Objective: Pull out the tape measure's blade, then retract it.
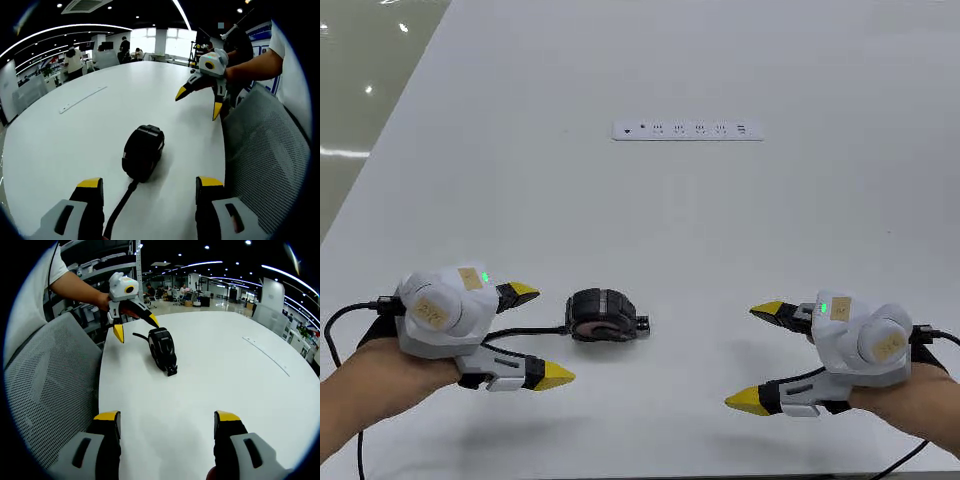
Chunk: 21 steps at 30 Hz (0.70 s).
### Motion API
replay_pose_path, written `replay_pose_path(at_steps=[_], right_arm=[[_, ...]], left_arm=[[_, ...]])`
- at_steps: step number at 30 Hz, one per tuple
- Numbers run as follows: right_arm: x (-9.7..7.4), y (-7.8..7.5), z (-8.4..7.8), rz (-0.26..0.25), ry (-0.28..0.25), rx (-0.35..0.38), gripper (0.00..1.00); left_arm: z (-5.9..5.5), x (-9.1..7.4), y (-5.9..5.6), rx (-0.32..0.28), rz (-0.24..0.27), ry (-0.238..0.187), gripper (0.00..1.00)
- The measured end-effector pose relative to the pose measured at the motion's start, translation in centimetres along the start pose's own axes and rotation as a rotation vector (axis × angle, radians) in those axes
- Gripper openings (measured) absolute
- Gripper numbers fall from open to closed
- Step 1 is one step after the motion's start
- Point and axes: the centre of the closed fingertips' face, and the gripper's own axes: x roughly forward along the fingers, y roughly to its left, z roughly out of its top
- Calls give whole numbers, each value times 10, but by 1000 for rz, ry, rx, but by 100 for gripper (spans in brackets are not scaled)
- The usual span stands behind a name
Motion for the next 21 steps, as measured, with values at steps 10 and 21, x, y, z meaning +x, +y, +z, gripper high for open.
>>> replay_pose_path(at_steps=[10, 21], right_arm=[[9, 1, 1, 40, 31, -43, 72], [23, -2, 4, 80, 51, -74, 72]], left_arm=[[0, 11, 10, 53, -12, 34, 63], [1, 27, 13, 83, -31, 59, 55]])
